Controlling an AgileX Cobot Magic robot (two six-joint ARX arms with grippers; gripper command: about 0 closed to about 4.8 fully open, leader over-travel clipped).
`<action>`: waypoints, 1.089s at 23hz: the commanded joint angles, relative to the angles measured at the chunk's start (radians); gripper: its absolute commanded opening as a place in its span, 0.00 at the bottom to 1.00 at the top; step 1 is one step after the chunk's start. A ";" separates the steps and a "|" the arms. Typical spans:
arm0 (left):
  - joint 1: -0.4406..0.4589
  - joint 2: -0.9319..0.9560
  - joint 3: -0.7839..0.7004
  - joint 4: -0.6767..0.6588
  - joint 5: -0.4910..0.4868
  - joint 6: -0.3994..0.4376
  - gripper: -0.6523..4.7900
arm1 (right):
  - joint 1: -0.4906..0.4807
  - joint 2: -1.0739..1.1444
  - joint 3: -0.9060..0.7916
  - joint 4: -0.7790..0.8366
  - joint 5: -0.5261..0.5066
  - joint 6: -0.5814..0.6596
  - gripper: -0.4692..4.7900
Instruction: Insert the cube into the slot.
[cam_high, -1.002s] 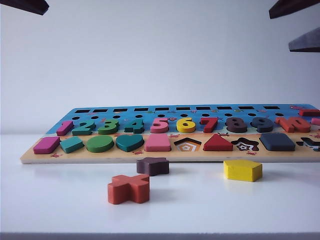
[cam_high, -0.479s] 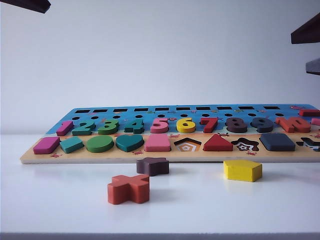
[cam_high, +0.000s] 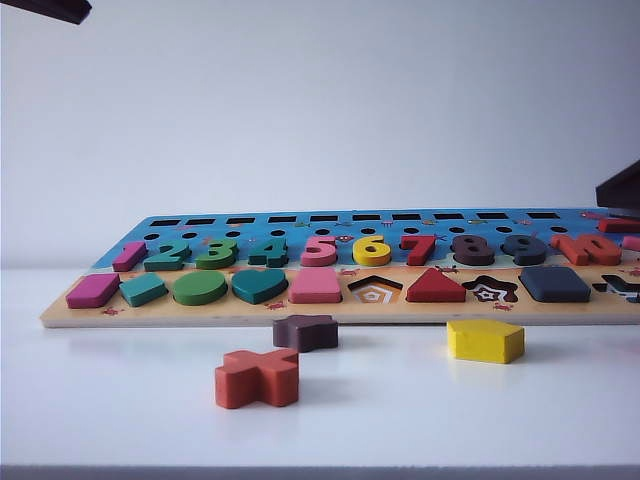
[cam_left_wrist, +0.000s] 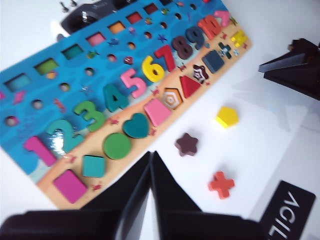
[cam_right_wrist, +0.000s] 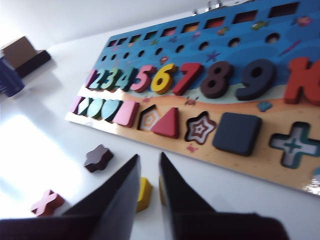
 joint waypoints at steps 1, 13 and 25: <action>0.092 -0.040 0.004 0.050 -0.003 0.005 0.14 | 0.000 -0.002 -0.001 0.010 0.159 -0.046 0.07; 0.443 -0.172 0.004 0.130 -0.052 0.005 0.14 | -0.615 -0.002 -0.001 0.007 -0.060 -0.152 0.07; 0.520 -0.320 -0.219 0.331 -0.467 -0.055 0.14 | -0.844 -0.002 -0.001 0.007 -0.043 -0.187 0.07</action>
